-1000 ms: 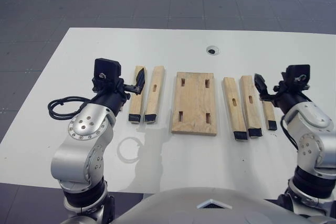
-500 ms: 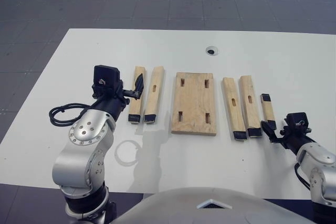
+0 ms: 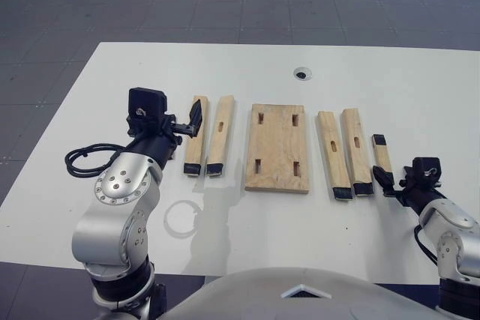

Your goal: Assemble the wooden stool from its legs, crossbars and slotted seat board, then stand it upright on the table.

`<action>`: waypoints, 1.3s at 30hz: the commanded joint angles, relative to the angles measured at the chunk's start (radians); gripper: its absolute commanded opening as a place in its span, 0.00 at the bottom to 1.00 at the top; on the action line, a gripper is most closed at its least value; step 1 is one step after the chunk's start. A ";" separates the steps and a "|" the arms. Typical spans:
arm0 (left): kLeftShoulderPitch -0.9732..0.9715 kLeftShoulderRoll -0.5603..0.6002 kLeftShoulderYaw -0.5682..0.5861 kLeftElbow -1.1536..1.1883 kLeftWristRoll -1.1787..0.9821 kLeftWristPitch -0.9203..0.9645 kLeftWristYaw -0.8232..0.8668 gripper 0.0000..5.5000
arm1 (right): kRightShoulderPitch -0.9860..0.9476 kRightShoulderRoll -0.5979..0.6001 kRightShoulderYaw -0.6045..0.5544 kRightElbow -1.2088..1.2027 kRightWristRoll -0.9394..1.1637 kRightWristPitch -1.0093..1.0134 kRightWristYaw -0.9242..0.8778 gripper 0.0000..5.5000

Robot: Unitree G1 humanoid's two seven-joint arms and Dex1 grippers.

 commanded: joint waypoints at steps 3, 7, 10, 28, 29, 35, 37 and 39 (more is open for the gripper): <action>-0.002 0.002 0.000 -0.009 0.006 0.019 0.004 0.78 | 0.090 -0.021 0.102 0.039 -0.050 0.030 0.018 0.72; 0.001 -0.001 -0.005 -0.014 0.007 0.024 0.007 0.78 | 0.098 -0.005 0.103 0.012 -0.019 0.045 0.025 0.57; 0.002 0.000 -0.005 -0.016 0.007 0.028 0.006 0.78 | 0.100 0.007 0.093 0.017 -0.001 0.058 0.017 0.47; -0.182 -0.035 0.164 0.131 -0.205 0.134 -0.140 0.78 | -0.456 -0.128 -0.049 0.097 0.066 0.011 -0.014 0.23; -0.253 -0.083 0.222 0.171 -0.288 0.178 -0.166 0.78 | -0.498 -0.102 -0.020 0.043 0.084 0.031 -0.018 0.23; -0.683 -0.412 0.694 0.468 -0.731 0.489 -0.062 0.78 | -0.653 0.065 0.166 -0.121 0.154 0.094 -0.057 0.23; -0.737 -0.458 0.754 0.520 -0.738 0.520 0.021 0.78 | -0.688 0.094 0.213 -0.143 0.152 0.104 -0.072 0.23; -0.759 -0.488 0.784 0.549 -0.751 0.525 0.099 0.78 | -0.732 0.120 0.253 -0.168 0.156 0.120 -0.088 0.23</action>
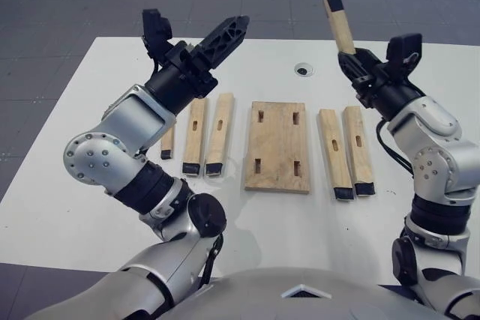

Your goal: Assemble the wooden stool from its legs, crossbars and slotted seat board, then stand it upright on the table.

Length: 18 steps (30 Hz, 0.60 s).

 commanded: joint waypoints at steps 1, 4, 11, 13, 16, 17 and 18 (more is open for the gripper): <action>-0.079 -0.100 0.052 0.057 -0.032 0.023 0.141 0.78 | -0.087 0.049 0.079 -0.059 0.001 0.034 -0.026 0.23; -0.100 -0.119 0.048 0.100 -0.114 0.023 0.214 0.78 | -0.091 0.086 0.156 -0.087 -0.005 0.034 -0.027 0.23; -0.099 -0.073 -0.055 0.178 -0.292 0.000 0.325 0.78 | -0.085 0.102 0.208 -0.081 -0.025 0.005 -0.017 0.23; -0.091 -0.056 -0.099 0.197 -0.349 -0.038 0.361 0.78 | -0.086 0.109 0.216 -0.081 -0.030 0.001 -0.016 0.23; -0.079 -0.023 -0.178 0.224 -0.399 -0.107 0.408 0.78 | -0.083 0.120 0.230 -0.078 -0.033 -0.002 -0.008 0.23; -0.074 -0.015 -0.203 0.231 -0.416 -0.134 0.421 0.78 | -0.082 0.121 0.234 -0.078 -0.034 -0.002 -0.006 0.23; -0.068 -0.008 -0.225 0.236 -0.434 -0.158 0.434 0.78 | -0.081 0.122 0.238 -0.079 -0.034 -0.002 -0.004 0.23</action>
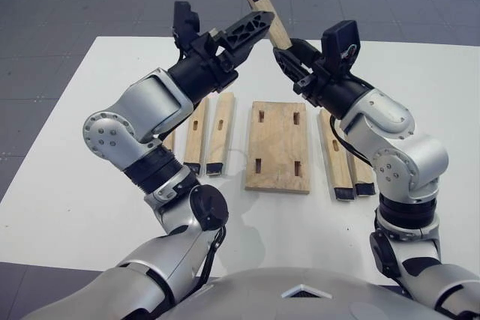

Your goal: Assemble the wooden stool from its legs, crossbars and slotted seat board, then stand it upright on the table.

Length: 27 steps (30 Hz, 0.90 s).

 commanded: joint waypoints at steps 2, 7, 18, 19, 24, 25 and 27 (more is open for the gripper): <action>-0.008 0.016 -0.120 0.032 -0.085 -0.116 0.071 0.78 | -0.004 0.013 0.015 -0.003 -0.005 -0.002 0.011 0.23; 0.018 0.101 -0.209 0.062 -0.137 -0.187 0.092 0.78 | 0.037 0.014 0.033 -0.020 -0.005 0.005 0.015 0.23; 0.068 0.255 -0.365 0.095 -0.283 -0.276 0.087 0.73 | 0.090 -0.004 0.051 -0.024 -0.020 -0.007 0.025 0.23; 0.077 0.263 -0.381 0.089 -0.303 -0.289 0.090 0.71 | 0.096 -0.006 0.053 -0.026 -0.023 -0.008 0.027 0.23; 0.107 0.296 -0.450 0.068 -0.373 -0.359 0.114 0.58 | 0.135 -0.037 0.071 -0.036 -0.033 -0.025 0.059 0.23; 0.110 0.305 -0.462 0.068 -0.383 -0.373 0.117 0.56 | 0.141 -0.044 0.070 -0.038 -0.036 -0.027 0.066 0.23; 0.114 0.325 -0.480 0.070 -0.398 -0.397 0.120 0.50 | 0.150 -0.053 0.068 -0.038 -0.042 -0.029 0.076 0.23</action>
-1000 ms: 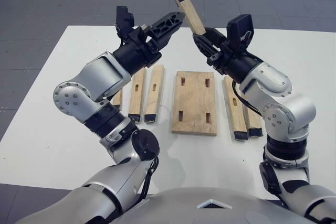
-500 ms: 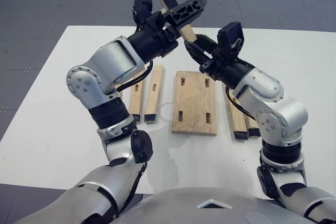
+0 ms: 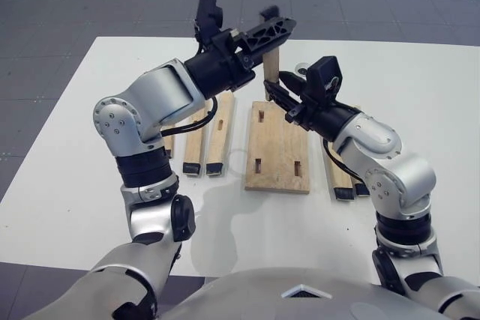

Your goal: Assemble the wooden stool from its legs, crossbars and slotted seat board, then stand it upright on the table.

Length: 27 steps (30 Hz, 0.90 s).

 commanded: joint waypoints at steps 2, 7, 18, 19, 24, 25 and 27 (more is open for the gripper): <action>0.016 0.055 -0.044 -0.006 -0.039 -0.056 0.021 0.44 | 0.019 -0.027 -0.002 -0.008 -0.008 -0.005 0.024 0.23; 0.040 0.125 -0.086 -0.014 -0.017 -0.074 0.015 0.29 | 0.025 -0.025 -0.001 -0.013 -0.008 0.002 0.027 0.23; 0.074 0.254 -0.230 -0.094 0.266 -0.016 -0.171 0.15 | 0.040 -0.026 -0.012 -0.015 -0.011 0.010 0.028 0.23; 0.075 0.246 -0.226 -0.092 0.271 -0.021 -0.169 0.15 | 0.041 -0.026 -0.012 -0.016 -0.011 0.010 0.027 0.23; 0.063 0.219 -0.205 -0.064 0.359 -0.062 -0.137 0.08 | 0.038 -0.023 -0.008 -0.011 -0.011 0.010 0.028 0.23; 0.059 0.213 -0.203 -0.062 0.374 -0.069 -0.139 0.08 | 0.038 -0.022 -0.008 -0.010 -0.012 0.009 0.028 0.23; 0.053 0.203 -0.199 -0.060 0.390 -0.077 -0.149 0.08 | 0.037 -0.021 -0.007 -0.008 -0.014 0.007 0.027 0.23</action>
